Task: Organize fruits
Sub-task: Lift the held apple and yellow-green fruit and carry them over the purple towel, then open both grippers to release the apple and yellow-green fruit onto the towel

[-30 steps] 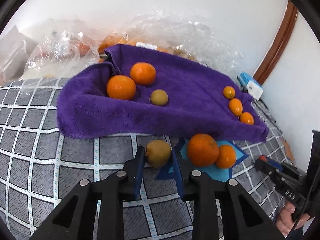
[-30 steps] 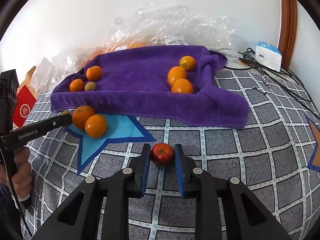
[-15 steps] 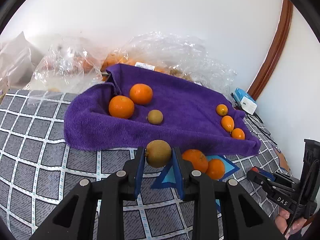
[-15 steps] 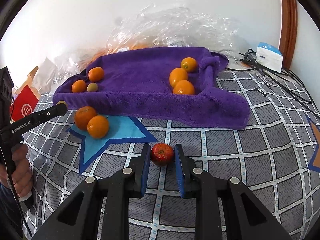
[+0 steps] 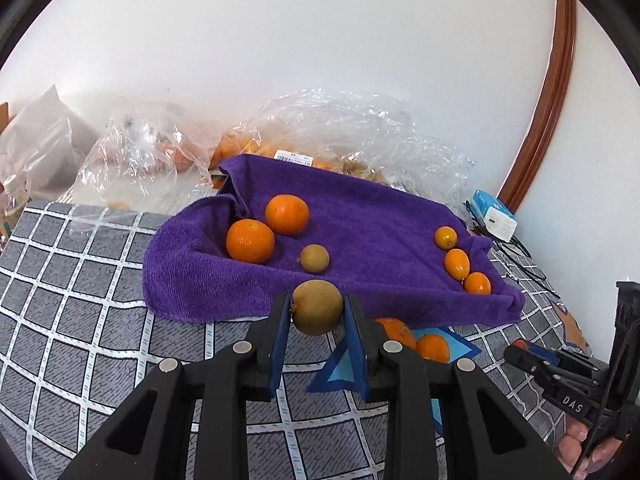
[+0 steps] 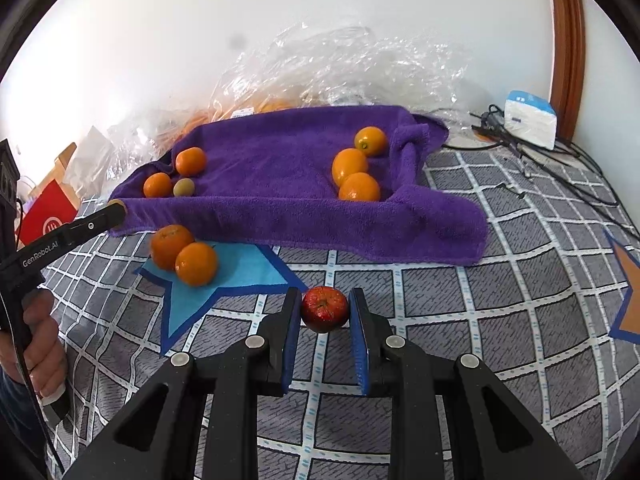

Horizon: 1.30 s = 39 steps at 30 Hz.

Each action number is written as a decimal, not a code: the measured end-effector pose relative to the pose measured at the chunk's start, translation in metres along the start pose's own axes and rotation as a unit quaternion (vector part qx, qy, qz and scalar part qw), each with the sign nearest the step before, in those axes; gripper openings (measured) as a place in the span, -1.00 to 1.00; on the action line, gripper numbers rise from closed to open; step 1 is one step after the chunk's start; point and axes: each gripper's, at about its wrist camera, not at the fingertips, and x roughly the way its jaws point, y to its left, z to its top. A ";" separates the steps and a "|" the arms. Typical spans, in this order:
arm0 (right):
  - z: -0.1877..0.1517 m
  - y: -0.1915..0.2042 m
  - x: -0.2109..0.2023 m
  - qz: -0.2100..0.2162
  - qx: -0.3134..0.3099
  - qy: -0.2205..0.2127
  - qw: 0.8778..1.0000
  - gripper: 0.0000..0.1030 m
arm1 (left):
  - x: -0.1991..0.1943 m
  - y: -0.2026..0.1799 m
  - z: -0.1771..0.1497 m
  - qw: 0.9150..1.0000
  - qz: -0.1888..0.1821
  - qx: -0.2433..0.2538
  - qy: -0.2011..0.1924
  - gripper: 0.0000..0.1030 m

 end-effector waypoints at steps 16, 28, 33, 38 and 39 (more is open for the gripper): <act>0.045 0.012 -0.023 0.003 0.001 -0.037 0.999 -0.53 | -0.028 -0.012 0.025 0.999 0.021 0.033 -0.035 -0.50; 0.125 0.029 0.012 0.022 -0.002 -0.068 0.997 -0.53 | -0.003 -0.017 0.079 0.998 0.021 0.000 -0.065 -0.49; 0.112 0.017 0.053 0.028 0.014 -0.027 0.999 -0.53 | 0.021 0.002 0.069 0.998 0.017 -0.024 -0.047 -0.49; 0.101 0.017 0.075 0.036 0.012 0.007 0.999 -0.53 | 0.031 0.010 0.061 0.999 0.028 -0.022 -0.039 -0.49; 0.099 0.017 0.078 0.037 0.010 0.012 0.999 -0.53 | 0.034 0.012 0.059 0.999 0.027 -0.025 -0.034 -0.49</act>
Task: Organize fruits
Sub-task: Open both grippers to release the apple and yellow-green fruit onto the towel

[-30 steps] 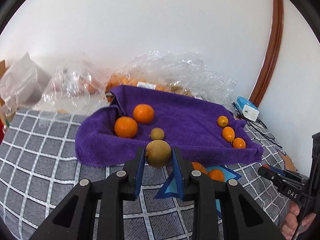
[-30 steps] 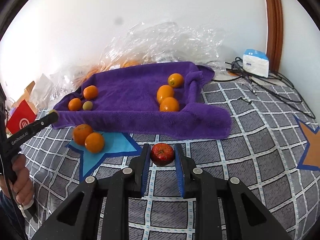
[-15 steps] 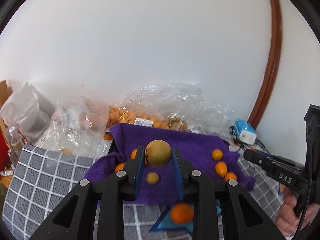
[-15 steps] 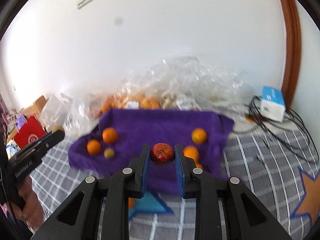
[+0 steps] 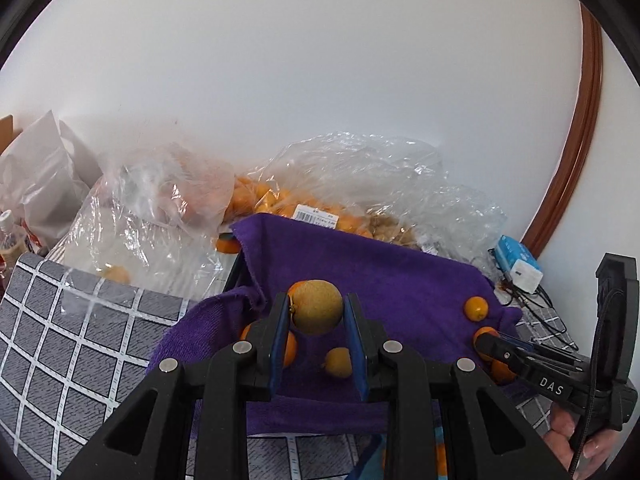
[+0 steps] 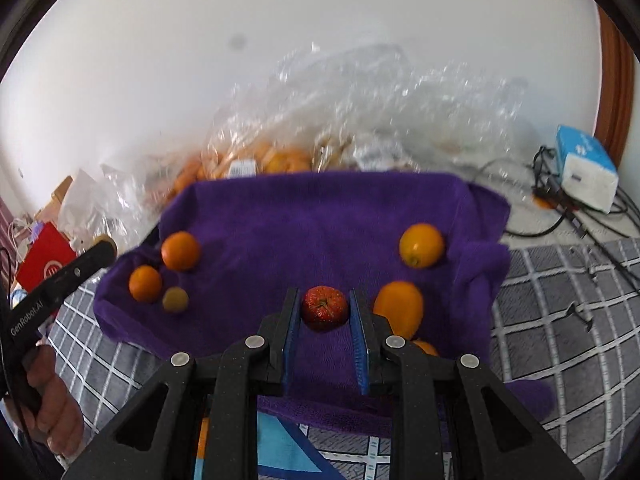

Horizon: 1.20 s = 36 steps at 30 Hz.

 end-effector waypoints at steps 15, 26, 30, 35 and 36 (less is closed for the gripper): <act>-0.011 0.008 0.008 -0.004 -0.018 0.019 1.000 -0.53 | 0.017 -0.009 -0.011 0.999 -0.011 0.004 0.036 -0.49; -0.010 0.004 0.004 -0.006 -0.005 0.011 1.000 -0.36 | 0.031 -0.010 -0.018 0.997 0.030 0.012 0.071 -0.49; -0.011 -0.001 -0.002 -0.010 0.002 0.005 1.000 -0.31 | 0.032 -0.010 -0.019 0.996 0.034 0.010 0.085 -0.49; -0.008 -0.005 -0.010 -0.007 0.013 -0.011 1.000 -0.29 | 0.034 -0.012 -0.020 0.995 0.044 0.014 0.092 -0.49; -0.008 -0.006 -0.011 -0.008 0.015 -0.012 1.000 -0.29 | 0.033 -0.012 -0.020 0.995 0.045 0.013 0.092 -0.49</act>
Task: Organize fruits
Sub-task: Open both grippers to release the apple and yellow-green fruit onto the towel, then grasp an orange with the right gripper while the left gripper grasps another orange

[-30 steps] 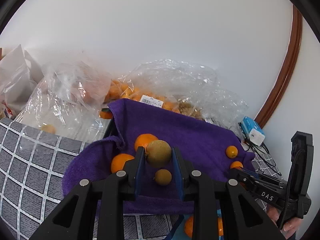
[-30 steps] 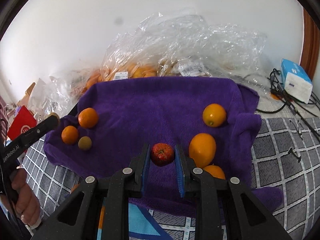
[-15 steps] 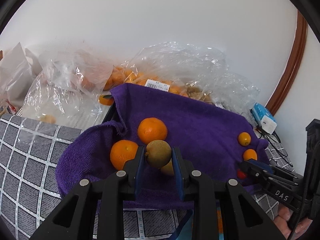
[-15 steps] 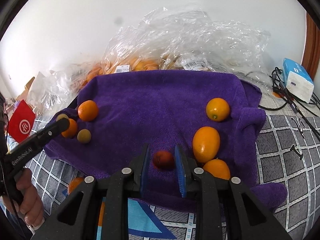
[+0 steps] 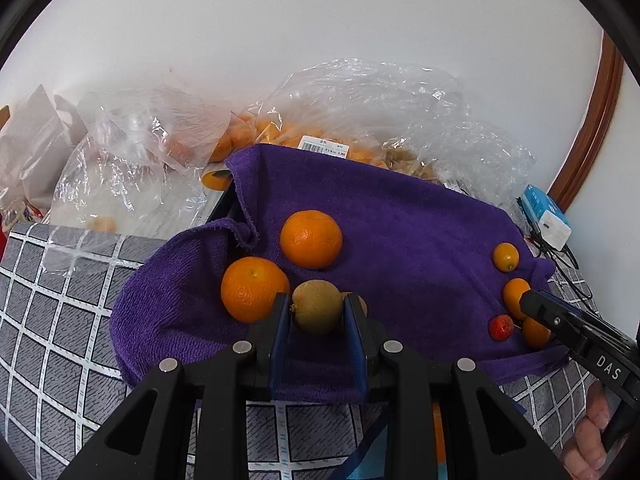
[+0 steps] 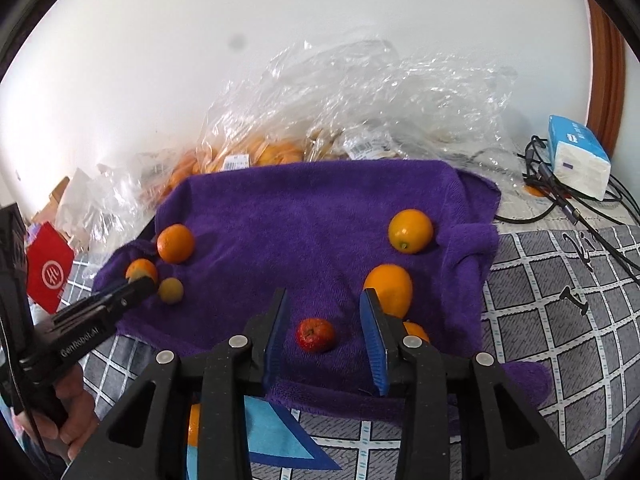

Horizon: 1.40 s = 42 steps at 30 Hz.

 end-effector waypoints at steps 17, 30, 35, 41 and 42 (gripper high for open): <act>-0.002 0.007 -0.016 -0.027 -0.014 -0.024 0.999 -0.27 | -0.022 0.014 0.009 0.998 -0.036 -0.028 -0.034 -0.42; -0.023 0.036 -0.037 -0.049 -0.040 0.009 0.998 -0.27 | -0.038 0.037 0.023 0.994 -0.040 -0.074 -0.068 -0.24; -0.050 0.062 -0.046 -0.035 -0.075 0.019 0.996 -0.07 | -0.044 0.041 0.025 0.993 -0.042 -0.080 -0.081 -0.18; -0.068 0.082 -0.032 -0.013 -0.094 0.049 0.994 -0.20 | -0.051 0.047 0.027 0.990 -0.045 -0.089 -0.095 -0.16; -0.070 0.084 -0.028 -0.010 -0.097 0.057 0.994 -0.21 | -0.052 0.048 0.027 0.990 -0.046 -0.091 -0.096 -0.16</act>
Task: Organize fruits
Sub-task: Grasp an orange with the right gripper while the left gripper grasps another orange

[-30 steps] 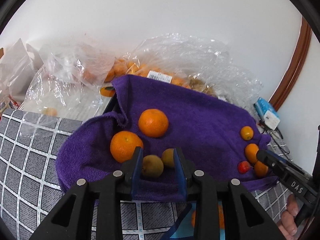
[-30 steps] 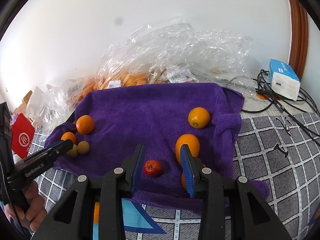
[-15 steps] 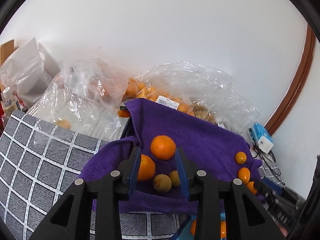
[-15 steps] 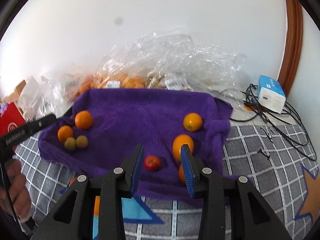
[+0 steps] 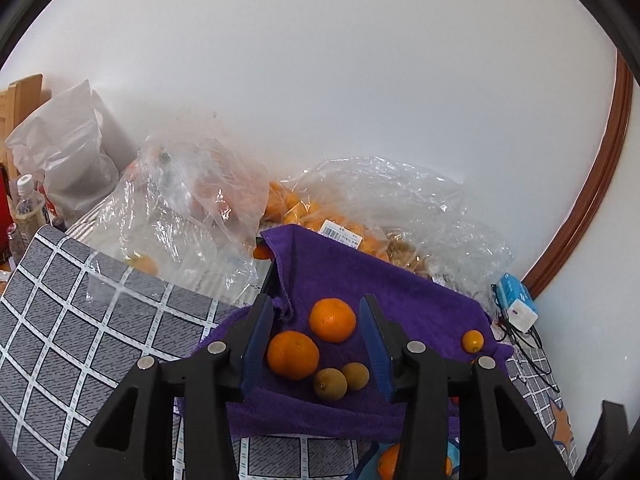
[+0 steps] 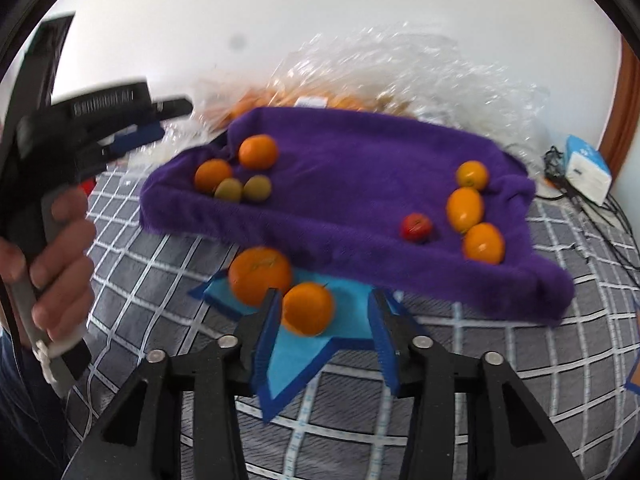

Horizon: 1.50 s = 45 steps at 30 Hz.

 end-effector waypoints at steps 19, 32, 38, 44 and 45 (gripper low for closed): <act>-0.014 -0.060 -0.026 -0.039 0.051 -0.014 0.998 -0.36 | -0.015 -0.030 -0.014 0.997 -0.024 0.053 0.055 -0.16; -0.025 -0.118 -0.029 -0.075 0.107 -0.023 0.991 -0.36 | -0.015 -0.078 -0.094 0.973 -0.041 0.170 0.153 -0.16; -0.028 -0.117 -0.023 -0.071 0.102 -0.018 0.992 -0.36 | -0.001 -0.090 -0.107 0.970 -0.009 0.181 0.164 -0.16; -0.029 -0.119 -0.023 -0.060 0.103 -0.019 0.993 -0.36 | 0.020 -0.093 -0.113 0.968 0.019 0.173 0.183 -0.17; -0.029 -0.120 -0.024 -0.058 0.103 -0.020 0.993 -0.36 | 0.022 -0.093 -0.114 0.967 0.027 0.174 0.182 -0.19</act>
